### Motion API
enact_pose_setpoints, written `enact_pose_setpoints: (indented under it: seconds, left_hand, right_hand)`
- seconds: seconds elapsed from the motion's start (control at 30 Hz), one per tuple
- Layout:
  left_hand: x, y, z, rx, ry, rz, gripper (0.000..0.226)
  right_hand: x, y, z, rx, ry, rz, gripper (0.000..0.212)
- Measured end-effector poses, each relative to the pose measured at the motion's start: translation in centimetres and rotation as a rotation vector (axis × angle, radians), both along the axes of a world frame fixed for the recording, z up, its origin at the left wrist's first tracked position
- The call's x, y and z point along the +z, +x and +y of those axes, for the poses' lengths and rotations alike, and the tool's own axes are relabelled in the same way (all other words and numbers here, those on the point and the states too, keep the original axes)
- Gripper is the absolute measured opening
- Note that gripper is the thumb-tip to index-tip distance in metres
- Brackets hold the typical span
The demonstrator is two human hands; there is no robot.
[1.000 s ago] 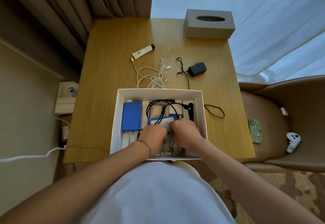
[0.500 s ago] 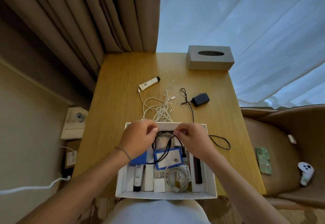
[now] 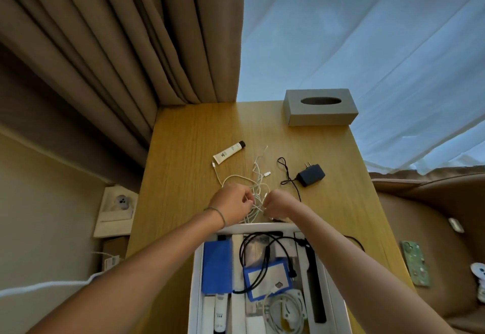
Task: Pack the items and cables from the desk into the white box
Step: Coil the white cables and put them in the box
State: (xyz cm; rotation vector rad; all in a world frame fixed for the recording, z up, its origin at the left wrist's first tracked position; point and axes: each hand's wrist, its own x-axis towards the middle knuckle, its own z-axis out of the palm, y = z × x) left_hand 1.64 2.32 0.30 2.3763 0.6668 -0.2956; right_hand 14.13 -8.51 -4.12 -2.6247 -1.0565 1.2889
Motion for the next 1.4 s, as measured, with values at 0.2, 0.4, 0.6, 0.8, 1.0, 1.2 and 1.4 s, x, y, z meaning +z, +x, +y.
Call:
enact_pose_setpoints:
  seconds: [0.2,0.4,0.6,0.8,1.0,1.2,1.4]
  left_hand:
    - [-0.7,0.6,0.9,-0.025,-0.057,-0.139,0.025]
    - [1.1,1.0,1.2,-0.114,-0.300,-0.216,0.056]
    - [5.4,1.6,0.4,-0.087,-0.276,-0.513,0.045]
    - [9.3,1.7,-1.3,0.053,-0.409,-0.682,0.027]
    - [13.4,1.0,-1.2,0.400,-0.638,-0.821,0.039]
    - [17.7,-0.2,-0.5,0.615,-1.231,-0.971,0.034]
    - [19.6,-1.0,3.0,0.914,-1.321,-1.004,0.038]
  right_hand:
    - [0.3,0.2,0.4,-0.045,0.121,0.061,0.009]
    - [7.9,0.4,-1.0,-0.237,0.505,0.109,0.026]
    - [15.1,0.0,-1.8,-0.312,0.829,0.228,0.030]
    - [19.7,0.0,-2.0,-0.365,1.187,0.209,0.032]
    - [18.5,-2.2,-1.7,-0.483,1.265,0.576,0.026]
    - [17.3,-6.8,-0.5,-0.311,1.068,0.822,0.053]
    - [17.8,-7.1,-1.5,-0.322,0.981,0.852,0.028]
